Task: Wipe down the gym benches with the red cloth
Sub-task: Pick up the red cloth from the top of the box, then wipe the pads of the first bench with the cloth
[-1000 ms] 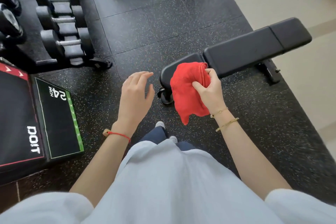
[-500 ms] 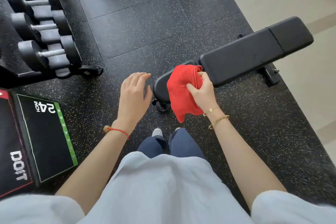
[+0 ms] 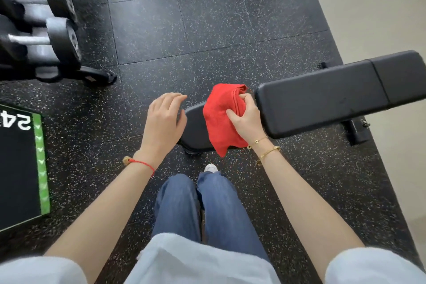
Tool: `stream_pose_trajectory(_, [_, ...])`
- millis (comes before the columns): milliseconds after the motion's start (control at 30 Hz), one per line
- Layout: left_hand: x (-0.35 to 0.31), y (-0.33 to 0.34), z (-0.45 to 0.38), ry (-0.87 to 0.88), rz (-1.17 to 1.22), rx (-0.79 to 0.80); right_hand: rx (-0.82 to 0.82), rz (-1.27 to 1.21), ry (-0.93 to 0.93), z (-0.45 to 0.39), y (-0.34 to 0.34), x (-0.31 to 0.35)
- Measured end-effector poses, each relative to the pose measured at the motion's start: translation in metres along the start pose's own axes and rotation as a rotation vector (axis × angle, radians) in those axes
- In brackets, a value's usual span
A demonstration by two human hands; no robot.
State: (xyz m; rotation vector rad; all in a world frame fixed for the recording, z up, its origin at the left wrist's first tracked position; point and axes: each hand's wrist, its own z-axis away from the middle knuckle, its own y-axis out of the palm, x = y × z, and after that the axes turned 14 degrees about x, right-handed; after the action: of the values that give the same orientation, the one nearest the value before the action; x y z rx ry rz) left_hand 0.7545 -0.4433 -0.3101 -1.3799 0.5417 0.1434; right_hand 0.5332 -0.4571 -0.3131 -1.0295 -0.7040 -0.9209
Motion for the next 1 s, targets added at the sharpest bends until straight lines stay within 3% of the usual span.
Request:
stream_pose_trajectory(367, [0.062,0.183,-0.035,0.067,-0.062,-0.042,-0.018,0.062,-0.149,-0.082,0.049,-0.165])
stream_pose_trajectory(567, [0.099,0.257,-0.037,0.135,-0.090,-0.089,-0.156,0.141,-0.279,-0.085,0.050,-0.232])
stream_pose_trajectory(733, [0.113,0.279,-0.039,0.137,-0.102,-0.181,-0.425,0.781,-0.354,-0.086,0.043,-0.249])
stream_pose_trajectory(767, [0.113,0.281,-0.038,0.134,-0.106,-0.193,-0.389,0.843,-0.391,-0.087,0.045,-0.247])
stream_pose_trajectory(833, [0.114,0.285,-0.037,0.137,-0.096,-0.191,-0.150,0.842,-0.437,-0.094,0.055,-0.241])
stream_pose_trajectory(900, [0.114,0.286,-0.037,0.151,-0.073,-0.179,0.062,0.889,-0.370,-0.097,0.069,-0.240])
stream_pose_trajectory(1000, [0.113,0.285,-0.037,0.153,-0.067,-0.169,0.049,1.029,-0.275,-0.095,0.085,-0.249])
